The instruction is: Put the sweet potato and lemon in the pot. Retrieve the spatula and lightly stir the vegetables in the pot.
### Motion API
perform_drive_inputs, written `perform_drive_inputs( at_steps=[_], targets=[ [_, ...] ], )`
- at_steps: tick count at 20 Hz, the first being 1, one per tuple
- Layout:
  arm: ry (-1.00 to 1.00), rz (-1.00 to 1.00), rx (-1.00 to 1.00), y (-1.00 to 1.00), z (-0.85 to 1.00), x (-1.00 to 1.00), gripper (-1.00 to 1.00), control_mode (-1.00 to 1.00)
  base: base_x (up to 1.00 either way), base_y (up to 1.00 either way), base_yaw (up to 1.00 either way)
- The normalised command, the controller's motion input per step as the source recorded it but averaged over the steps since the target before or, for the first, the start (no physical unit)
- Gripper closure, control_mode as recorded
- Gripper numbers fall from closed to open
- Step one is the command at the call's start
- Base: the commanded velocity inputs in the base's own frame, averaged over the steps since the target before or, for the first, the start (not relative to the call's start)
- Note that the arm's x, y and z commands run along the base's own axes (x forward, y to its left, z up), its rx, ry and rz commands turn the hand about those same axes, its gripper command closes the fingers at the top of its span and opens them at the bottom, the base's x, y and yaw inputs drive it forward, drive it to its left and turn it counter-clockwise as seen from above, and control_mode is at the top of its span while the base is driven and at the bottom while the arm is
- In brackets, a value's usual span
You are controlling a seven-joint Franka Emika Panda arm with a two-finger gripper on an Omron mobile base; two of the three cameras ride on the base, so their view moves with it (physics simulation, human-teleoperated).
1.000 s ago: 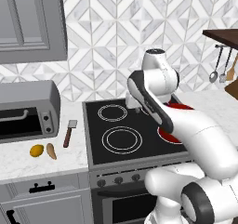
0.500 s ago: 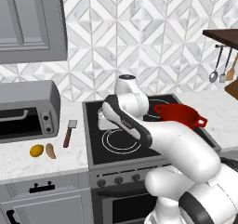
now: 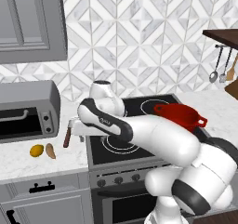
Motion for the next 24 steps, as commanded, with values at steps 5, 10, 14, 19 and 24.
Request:
perform_drive_inputs(
  at_steps=[5,10,14,19,24],
  targets=[
    [0.11,0.00,0.00,1.00,-0.32,0.05,-1.00,-1.00,0.00,0.00,0.00],
    [0.10,-0.01,-0.11,1.00,-0.40,0.30,-1.00,-1.00,0.00,0.00,0.00],
    [0.05,-0.01,-0.20,0.88,-0.35,0.45,-1.00,-1.00,0.00,0.00,0.00],
    [-0.04,-0.01,-0.08,0.90,-0.17,0.53,-1.00,-1.00,0.00,0.00,0.00],
    [-0.02,0.00,-0.09,0.09,-0.42,0.77,-1.00,-1.00,0.00,0.00,0.00]
  ],
)
